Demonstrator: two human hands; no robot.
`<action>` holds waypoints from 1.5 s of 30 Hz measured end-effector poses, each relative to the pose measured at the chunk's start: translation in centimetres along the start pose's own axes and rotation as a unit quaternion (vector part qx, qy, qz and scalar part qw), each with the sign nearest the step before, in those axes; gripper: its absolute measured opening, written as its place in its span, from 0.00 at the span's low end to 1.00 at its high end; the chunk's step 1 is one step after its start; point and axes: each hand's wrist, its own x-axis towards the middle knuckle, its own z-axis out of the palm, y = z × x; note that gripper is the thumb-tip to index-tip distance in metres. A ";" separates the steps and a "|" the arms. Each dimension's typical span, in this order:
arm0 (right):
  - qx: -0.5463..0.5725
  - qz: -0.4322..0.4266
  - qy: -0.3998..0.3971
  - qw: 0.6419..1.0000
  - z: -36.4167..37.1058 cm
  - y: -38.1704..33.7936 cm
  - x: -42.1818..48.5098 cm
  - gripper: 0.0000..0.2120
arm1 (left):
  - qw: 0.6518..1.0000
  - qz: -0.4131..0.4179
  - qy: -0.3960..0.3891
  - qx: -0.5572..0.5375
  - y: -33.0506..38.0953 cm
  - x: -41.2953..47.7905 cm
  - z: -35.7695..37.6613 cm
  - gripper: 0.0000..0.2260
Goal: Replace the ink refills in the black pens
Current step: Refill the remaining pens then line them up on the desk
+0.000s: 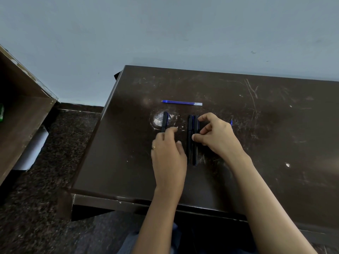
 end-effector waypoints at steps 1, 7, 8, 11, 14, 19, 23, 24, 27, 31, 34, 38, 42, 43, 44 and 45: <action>0.004 -0.003 0.010 1.000 -0.1 0.0 0.0 0.22 | 0.999 -0.018 0.024 0.023 -0.1 0.0 -0.2 0.16; 0.046 -0.022 0.065 0.997 0.0 -0.6 0.1 0.14 | 0.992 -0.108 0.022 0.065 -1.0 0.0 -0.7 0.21; 0.054 -0.024 0.066 0.996 0.1 -0.8 0.1 0.13 | 0.992 -0.113 0.016 0.051 -1.1 0.0 -0.7 0.19; 0.071 -0.028 0.054 0.996 0.6 -1.4 0.1 0.12 | 0.992 -0.119 0.015 0.045 -1.4 0.1 -0.6 0.15; 0.088 -0.027 0.042 0.995 1.2 -1.7 0.1 0.12 | 0.991 -0.128 0.012 0.044 -1.4 0.2 -0.6 0.13; 0.177 -0.029 0.050 0.983 1.7 -2.7 -0.2 0.19 | 0.998 -0.061 0.004 -0.003 -0.9 0.7 -0.7 0.15; 0.221 -0.061 0.081 0.970 1.8 -3.3 -0.2 0.11 | 0.999 -0.039 -0.036 0.010 -0.8 0.8 -0.6 0.14; 0.228 -0.067 0.084 0.968 1.9 -3.4 -0.2 0.07 | 0.998 -0.040 -0.038 0.006 -0.8 0.8 -0.6 0.12; 0.262 -0.066 0.060 0.961 2.0 -3.7 -0.2 0.04 | 0.999 -0.030 -0.017 -0.010 -1.0 0.8 -0.6 0.08; 0.300 -0.076 0.004 0.951 2.1 -4.1 -0.4 0.04 | 0.999 0.006 0.044 0.012 -0.9 0.6 -0.5 0.10; 0.300 -0.093 -0.037 0.949 2.3 -4.4 -0.7 0.06 | 0.998 0.023 0.060 0.010 -1.2 0.8 -0.5 0.13; 0.299 -0.104 -0.057 0.947 2.6 -4.7 -0.8 0.06 | 0.993 0.021 0.017 -0.115 -1.2 1.1 -0.7 0.10; 0.293 -0.115 -0.060 0.947 2.6 -4.7 -0.8 0.07 | 0.990 0.010 0.018 -0.138 -1.1 0.9 -1.0 0.11; 0.290 -0.120 -0.061 0.948 2.6 -4.8 -0.8 0.07 | 0.989 0.003 0.024 -0.146 -1.2 0.9 -1.2 0.11; 0.288 -0.122 -0.061 0.948 2.8 -4.8 -0.8 0.07 | 0.988 -0.005 0.028 -0.152 -1.2 0.9 -1.3 0.11; 0.287 -0.121 -0.059 0.949 2.9 -4.9 -0.8 0.07 | 0.988 -0.013 0.030 -0.154 -1.3 0.9 -1.4 0.11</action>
